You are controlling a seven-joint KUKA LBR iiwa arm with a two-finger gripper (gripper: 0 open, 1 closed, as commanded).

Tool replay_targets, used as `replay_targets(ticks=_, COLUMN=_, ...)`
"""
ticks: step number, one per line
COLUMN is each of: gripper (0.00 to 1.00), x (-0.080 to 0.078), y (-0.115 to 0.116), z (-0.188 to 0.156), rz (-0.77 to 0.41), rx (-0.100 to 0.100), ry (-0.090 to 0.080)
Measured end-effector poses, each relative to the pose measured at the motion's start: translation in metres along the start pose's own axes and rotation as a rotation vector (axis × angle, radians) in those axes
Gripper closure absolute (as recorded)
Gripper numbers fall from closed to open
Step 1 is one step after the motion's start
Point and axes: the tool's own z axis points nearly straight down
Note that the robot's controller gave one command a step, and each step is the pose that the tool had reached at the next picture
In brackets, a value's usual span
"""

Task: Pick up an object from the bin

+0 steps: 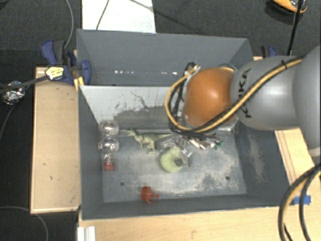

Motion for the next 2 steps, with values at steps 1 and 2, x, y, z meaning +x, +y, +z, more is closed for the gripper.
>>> replay_targets(ticks=1, gripper=1.00, x=-0.036, y=-0.007, z=-0.001, rz=-0.002, rx=0.002, ry=-0.010)
replay_targets(ticks=2, gripper=1.00, x=-0.009, y=0.002, z=-0.110, rz=-0.059, rx=0.000, ry=-0.003)
